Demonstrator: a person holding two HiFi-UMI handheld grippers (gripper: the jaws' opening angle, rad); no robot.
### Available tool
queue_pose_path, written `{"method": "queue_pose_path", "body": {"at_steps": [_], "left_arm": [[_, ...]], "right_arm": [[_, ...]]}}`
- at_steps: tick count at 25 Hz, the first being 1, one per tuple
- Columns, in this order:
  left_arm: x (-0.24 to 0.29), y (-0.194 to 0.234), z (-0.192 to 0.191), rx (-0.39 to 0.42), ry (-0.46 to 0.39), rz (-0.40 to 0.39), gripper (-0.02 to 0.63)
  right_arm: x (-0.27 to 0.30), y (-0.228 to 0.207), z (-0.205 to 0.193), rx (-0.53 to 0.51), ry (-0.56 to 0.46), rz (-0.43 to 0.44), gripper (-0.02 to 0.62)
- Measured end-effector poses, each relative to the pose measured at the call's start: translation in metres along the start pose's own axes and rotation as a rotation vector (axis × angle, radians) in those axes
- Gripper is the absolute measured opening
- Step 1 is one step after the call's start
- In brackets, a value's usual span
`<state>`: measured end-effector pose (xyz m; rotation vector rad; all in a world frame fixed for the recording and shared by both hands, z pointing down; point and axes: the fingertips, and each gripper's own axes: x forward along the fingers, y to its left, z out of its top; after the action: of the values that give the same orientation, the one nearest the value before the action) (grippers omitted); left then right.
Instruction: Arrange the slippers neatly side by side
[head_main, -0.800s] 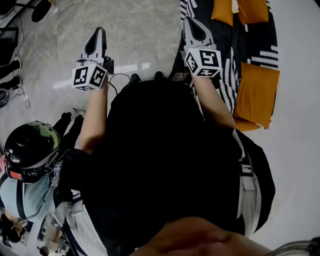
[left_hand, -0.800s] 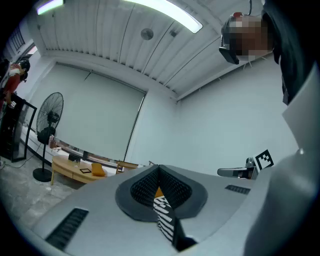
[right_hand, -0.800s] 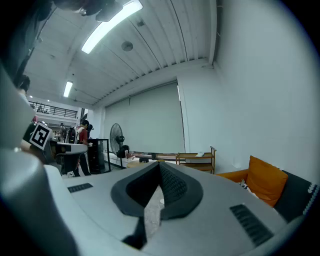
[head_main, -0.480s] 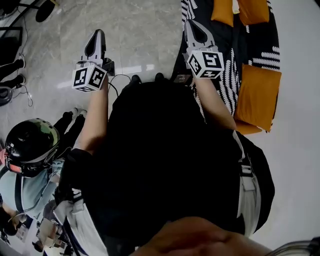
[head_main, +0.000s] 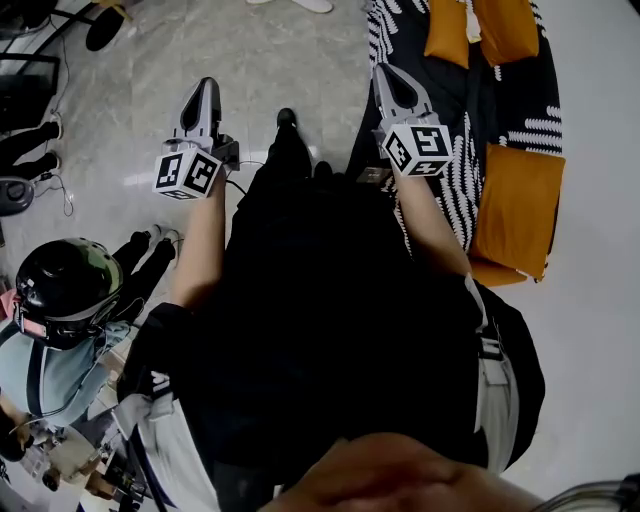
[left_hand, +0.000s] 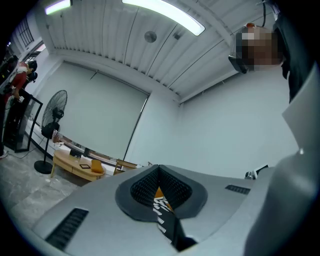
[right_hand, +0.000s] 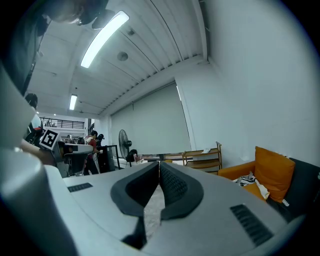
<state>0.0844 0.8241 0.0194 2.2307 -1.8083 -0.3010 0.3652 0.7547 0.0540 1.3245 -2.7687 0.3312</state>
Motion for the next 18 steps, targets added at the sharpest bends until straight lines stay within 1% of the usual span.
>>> {"method": "queue_pose_path", "body": {"at_steps": [3,8,13,16,18], "left_arm": [[0.003,0.001,-0.003,-0.004,0.004,-0.007,0.015],[0.022,0.003,-0.008,-0.027,-0.008,-0.011,0.015],[0.044,0.020,-0.015,-0.040,0.005,-0.001,0.015],[0.073,0.038,-0.024,-0.043,0.012,0.011,0.015],[0.094,0.056,-0.031,-0.049,0.013,0.022,0.015]], "right_arm": [[-0.003,-0.003,-0.003,-0.009,0.014,0.003,0.032],[0.000,-0.013,-0.013,0.009,0.047,-0.001,0.032],[0.032,-0.020,-0.014,0.013,0.064,0.018,0.032],[0.062,-0.036,-0.015,0.010,0.059,0.024,0.032],[0.087,-0.049,-0.023,0.011,0.073,0.025,0.032]]}}
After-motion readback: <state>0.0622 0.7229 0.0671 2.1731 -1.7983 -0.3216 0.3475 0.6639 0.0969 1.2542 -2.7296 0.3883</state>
